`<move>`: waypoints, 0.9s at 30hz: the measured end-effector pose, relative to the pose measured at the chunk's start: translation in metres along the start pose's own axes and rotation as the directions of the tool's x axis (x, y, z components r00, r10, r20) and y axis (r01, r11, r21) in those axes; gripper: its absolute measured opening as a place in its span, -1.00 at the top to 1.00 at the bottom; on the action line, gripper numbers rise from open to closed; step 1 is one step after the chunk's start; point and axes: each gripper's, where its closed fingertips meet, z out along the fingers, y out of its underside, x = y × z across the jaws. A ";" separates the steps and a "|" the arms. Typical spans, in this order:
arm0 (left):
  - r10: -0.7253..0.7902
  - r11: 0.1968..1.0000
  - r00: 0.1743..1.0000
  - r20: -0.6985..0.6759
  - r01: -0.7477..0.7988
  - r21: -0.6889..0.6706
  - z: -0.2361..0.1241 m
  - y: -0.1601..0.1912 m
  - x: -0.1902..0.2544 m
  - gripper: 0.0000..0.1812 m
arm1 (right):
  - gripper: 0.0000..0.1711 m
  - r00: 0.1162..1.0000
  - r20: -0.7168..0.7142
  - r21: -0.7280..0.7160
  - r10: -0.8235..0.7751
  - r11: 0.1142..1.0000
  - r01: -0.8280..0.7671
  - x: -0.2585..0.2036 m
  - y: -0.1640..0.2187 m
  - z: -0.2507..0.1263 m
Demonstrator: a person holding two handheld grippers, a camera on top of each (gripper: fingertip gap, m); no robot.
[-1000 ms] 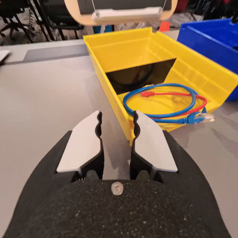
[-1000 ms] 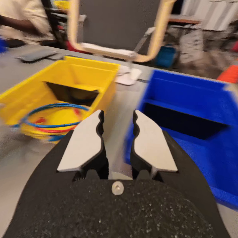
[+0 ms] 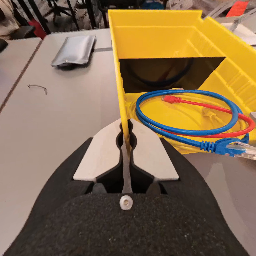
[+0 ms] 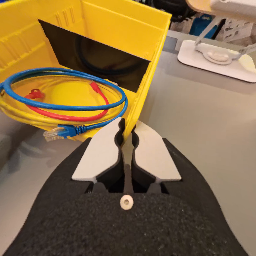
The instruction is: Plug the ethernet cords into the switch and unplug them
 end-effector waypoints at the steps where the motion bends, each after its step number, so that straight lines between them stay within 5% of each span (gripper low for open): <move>1: -0.011 1.000 1.000 -0.010 0.011 -0.010 0.003 0.004 -0.004 0.97 | 0.89 1.000 0.008 0.003 -0.012 1.000 0.012 -0.004 -0.001 0.000; 7: -0.140 0.990 0.990 -0.033 0.139 -0.010 0.006 0.015 -0.015 0.97 | 0.81 0.985 0.168 -0.001 -0.038 0.999 0.039 -0.023 -0.001 -0.011; 13: -0.251 0.961 0.962 -0.107 0.261 0.091 -0.017 -0.001 -0.017 0.92 | 0.73 0.917 0.388 0.099 -0.089 0.994 0.055 0.005 -0.006 -0.083; 16: -0.278 0.950 0.958 -0.074 0.285 0.125 -0.033 -0.006 -0.025 0.80 | 0.73 0.943 0.322 0.160 -0.079 0.987 0.028 0.080 -0.010 -0.114; 20: -0.300 0.945 0.953 -0.038 0.302 0.124 -0.075 -0.027 -0.010 0.72 | 0.72 0.995 0.084 0.241 0.048 0.968 -0.067 0.241 -0.015 -0.158; 24: -0.210 0.956 0.962 -0.173 0.239 0.170 -0.102 -0.072 0.093 0.72 | 0.64 0.965 -0.208 0.303 0.161 0.948 -0.093 0.407 0.005 -0.212; 27: -0.113 0.976 0.850 -0.514 0.192 0.103 -0.087 -0.085 0.248 0.65 | 0.54 0.916 -0.378 0.206 0.137 0.977 -0.062 0.487 0.045 -0.221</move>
